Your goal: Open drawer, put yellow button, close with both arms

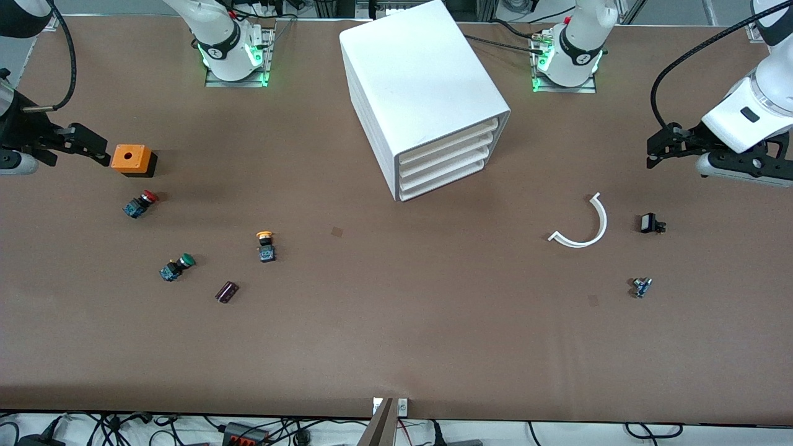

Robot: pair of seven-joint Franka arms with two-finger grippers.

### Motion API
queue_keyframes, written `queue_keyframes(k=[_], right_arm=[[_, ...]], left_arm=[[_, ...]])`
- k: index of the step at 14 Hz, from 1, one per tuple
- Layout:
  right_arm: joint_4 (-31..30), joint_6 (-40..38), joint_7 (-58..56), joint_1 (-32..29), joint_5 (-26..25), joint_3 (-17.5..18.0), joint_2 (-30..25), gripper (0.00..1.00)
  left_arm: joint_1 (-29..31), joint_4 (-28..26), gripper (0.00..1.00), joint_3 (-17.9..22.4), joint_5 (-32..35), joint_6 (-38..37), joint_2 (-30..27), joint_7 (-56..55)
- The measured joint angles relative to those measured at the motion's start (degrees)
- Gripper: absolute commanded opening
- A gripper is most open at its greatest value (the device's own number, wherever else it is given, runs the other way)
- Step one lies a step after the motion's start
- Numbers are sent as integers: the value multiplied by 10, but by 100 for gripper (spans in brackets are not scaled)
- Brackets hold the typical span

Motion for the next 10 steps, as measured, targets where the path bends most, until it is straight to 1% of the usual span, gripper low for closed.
queue_keyframes(k=[6,10], right_arm=[[0,8,0,8,0,0,8,100],[-1,29,0,40,0,1,42,100]], left_arm=[[0,0,100,0,0,0,0,0],[0,0,100,0,0,0,0,0]])
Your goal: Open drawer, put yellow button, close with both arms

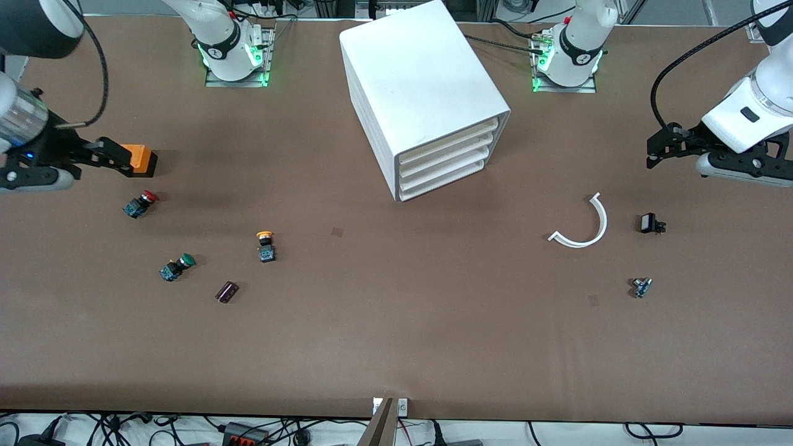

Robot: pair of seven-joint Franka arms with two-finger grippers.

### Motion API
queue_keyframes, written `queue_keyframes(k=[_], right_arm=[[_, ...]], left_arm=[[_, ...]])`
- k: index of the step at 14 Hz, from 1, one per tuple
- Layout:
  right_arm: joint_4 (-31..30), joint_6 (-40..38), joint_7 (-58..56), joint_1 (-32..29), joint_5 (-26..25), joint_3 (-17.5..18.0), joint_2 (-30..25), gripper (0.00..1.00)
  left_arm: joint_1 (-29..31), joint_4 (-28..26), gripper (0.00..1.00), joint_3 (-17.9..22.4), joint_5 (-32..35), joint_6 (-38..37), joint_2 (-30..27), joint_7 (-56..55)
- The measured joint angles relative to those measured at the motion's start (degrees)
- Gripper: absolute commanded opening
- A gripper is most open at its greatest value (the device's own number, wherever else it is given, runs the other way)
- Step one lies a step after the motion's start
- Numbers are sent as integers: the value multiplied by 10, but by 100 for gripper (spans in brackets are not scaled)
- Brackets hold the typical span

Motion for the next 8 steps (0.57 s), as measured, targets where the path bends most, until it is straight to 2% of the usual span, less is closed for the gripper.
queue_keyframes(k=[3,5,8], right_arm=[[0,32,1,30,0,1,42,100],[-1,53,1,44,0,1,71,100],[-1,65,1,59,0,1,107,100]], left_arm=[[-1,0,100,-4,0,-17,0,0],[-2,0,100,-15,-1,-67,2,0],[-3,-1,100,-55,-17,-158,26,0]])
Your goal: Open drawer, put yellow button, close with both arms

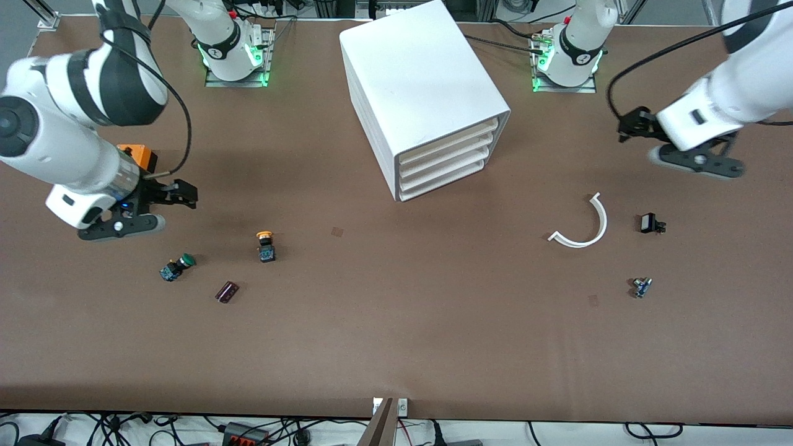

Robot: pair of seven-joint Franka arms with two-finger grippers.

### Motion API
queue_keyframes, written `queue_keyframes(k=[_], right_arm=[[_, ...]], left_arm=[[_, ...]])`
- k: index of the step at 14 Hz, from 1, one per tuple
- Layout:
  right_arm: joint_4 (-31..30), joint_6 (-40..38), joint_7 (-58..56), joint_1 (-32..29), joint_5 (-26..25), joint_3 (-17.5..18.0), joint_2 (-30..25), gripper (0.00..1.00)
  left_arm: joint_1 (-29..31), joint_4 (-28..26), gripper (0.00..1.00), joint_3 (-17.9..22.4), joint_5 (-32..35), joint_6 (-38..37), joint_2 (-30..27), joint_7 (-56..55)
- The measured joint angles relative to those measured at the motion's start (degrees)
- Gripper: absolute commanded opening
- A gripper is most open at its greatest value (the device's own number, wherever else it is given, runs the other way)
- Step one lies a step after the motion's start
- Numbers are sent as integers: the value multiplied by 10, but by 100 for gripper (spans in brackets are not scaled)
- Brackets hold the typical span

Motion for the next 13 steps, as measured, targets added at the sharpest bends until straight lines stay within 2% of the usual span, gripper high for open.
queue_keyframes(k=[2,8,11,13], right_arm=[[-1,14,0,9,0,0,28,100],[-2,97,0,31,16,0,127,100],[-1,164,0,37,16,0,179,100],[11,194,1,50,16,1,211,100]], left_arm=[[0,-2,100,-12,-55,-10,37,0],[7,-2,100,-11,-288,0,148,18],[8,-17,100,-11,-406,42,190,132],[10,-56,94,-10,-490,80,206,218]])
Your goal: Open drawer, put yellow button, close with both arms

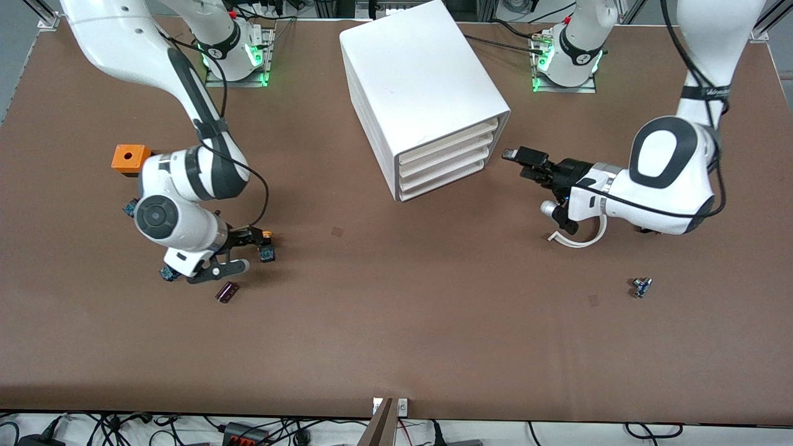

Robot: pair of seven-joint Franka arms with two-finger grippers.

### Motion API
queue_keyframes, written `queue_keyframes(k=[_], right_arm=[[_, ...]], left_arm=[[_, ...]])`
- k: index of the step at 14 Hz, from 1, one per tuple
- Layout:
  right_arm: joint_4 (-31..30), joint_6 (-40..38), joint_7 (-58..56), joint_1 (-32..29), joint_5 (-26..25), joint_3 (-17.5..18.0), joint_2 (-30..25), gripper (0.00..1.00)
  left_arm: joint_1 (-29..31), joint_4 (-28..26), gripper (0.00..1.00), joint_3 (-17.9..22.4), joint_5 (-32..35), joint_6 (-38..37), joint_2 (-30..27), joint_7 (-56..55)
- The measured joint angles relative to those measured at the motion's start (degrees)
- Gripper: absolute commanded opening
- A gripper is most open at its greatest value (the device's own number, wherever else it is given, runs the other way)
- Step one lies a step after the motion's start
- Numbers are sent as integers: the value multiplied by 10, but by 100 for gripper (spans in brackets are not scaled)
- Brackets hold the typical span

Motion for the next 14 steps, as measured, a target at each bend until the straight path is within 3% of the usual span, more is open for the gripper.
queue_keyframes(k=[4,6,10,12,14], right_arm=[[31,8,3,15,0,0,43,100],[37,9,4,22,0,0,53,100],[37,9,6,26,0,0,59,100],[37,9,6,28,1,0,61,100],[36,8,7,29,1,0,63,93]], left_arm=[[6,-69,78,0,-69,14,12,121],[9,-85,78,0,-79,8,23,163],[5,-136,77,-6,-167,0,45,225],[4,-153,73,-17,-181,0,47,230],[3,-162,71,-20,-184,-12,47,231]])
